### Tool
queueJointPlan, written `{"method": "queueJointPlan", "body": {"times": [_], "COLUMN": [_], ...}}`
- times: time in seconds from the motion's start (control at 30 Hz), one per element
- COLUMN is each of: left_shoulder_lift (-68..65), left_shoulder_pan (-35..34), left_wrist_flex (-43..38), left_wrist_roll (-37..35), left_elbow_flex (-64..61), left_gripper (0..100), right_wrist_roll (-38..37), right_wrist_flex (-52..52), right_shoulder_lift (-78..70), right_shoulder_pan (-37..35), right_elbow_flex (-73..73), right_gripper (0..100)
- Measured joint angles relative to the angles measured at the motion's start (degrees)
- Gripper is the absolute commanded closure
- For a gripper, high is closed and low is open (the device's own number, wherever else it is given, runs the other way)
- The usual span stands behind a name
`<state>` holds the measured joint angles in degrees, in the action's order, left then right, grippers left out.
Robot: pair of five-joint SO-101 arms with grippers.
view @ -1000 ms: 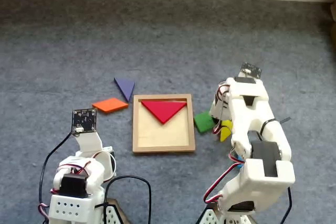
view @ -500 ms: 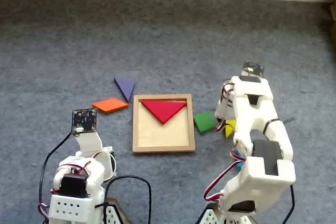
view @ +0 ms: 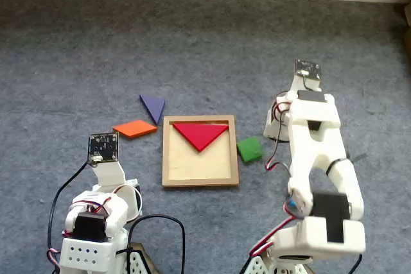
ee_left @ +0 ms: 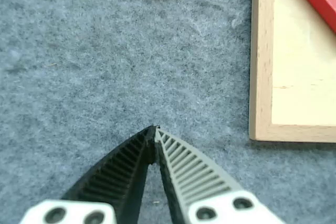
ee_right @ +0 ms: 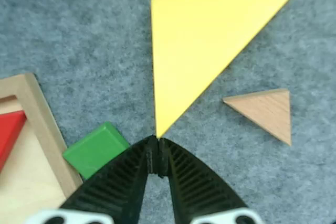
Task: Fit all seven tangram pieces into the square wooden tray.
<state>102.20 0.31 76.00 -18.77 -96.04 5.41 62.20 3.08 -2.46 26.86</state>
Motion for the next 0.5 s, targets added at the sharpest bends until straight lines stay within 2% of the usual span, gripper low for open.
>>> {"method": "queueJointPlan", "body": {"times": [0.27, 0.43, 0.5], "left_shoulder_lift": [0.0, 0.0, 0.0], "left_shoulder_pan": [0.0, 0.0, 0.0], "left_wrist_flex": [0.0, 0.0, 0.0], "left_wrist_roll": [0.0, 0.0, 0.0], "left_elbow_flex": [0.0, 0.0, 0.0], "left_gripper": [99, 99, 99], "right_wrist_roll": [-0.3, -0.3, -0.4], "right_wrist_flex": [0.0, 2.2, 4.5], "right_shoulder_lift": [4.1, 4.0, 3.1], "right_shoulder_pan": [0.0, 1.0, 1.9], "right_elbow_flex": [0.7, -3.7, -6.9], "right_gripper": [98.8, 98.5, 93.9]}}
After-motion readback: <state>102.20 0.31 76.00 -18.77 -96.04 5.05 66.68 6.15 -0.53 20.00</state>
